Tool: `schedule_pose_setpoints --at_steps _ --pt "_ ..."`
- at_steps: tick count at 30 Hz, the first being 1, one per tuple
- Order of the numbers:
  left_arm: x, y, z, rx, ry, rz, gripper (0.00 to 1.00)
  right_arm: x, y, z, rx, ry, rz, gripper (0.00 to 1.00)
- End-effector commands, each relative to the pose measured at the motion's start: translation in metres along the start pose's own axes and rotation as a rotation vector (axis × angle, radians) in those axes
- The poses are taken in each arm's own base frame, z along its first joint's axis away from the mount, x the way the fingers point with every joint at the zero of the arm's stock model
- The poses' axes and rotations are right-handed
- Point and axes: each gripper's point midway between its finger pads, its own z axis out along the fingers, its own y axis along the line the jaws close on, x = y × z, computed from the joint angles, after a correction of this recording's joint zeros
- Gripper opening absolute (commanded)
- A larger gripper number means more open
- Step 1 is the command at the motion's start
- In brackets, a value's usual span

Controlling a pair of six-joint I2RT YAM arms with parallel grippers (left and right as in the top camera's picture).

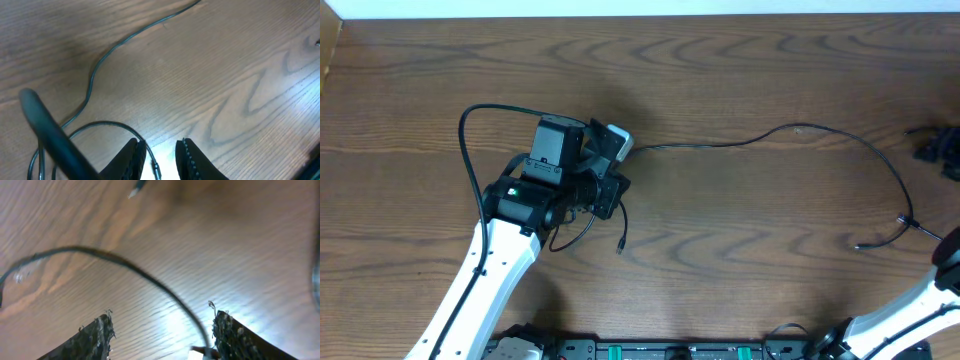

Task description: Untangle cables

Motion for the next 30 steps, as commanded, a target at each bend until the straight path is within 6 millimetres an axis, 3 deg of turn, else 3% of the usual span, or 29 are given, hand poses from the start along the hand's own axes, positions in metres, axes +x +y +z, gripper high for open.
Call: schedule_pose_setpoints --at_steps 1,7,12,13,14,15,22,30 --pt "-0.006 0.000 -0.005 -0.011 -0.009 -0.001 0.26 -0.002 0.031 0.002 -0.024 0.007 -0.100 0.65" --pt "-0.005 0.000 -0.005 -0.011 -0.006 -0.002 0.26 0.004 0.062 0.013 0.023 0.037 -0.226 0.70" --pt "-0.005 0.000 -0.005 -0.011 -0.005 -0.003 0.28 0.012 0.078 0.022 0.055 0.065 -0.382 0.83" --pt "-0.005 0.000 -0.005 -0.010 -0.005 -0.002 0.39 0.014 0.080 0.023 0.052 0.073 -0.412 0.85" --pt "-0.005 0.000 -0.005 -0.010 -0.006 -0.003 0.58 0.017 0.081 0.025 0.050 0.081 -0.432 0.86" --pt "-0.005 0.000 -0.005 -0.010 -0.006 -0.002 0.66 0.018 0.082 0.026 0.050 0.086 -0.441 0.87" --pt "-0.007 0.001 -0.005 -0.016 -0.013 0.001 0.77 0.021 0.081 0.029 0.048 0.093 -0.440 0.87" --pt "-0.008 0.023 -0.018 -0.169 -0.027 0.007 0.80 0.017 0.080 0.030 0.051 0.077 -0.444 0.88"
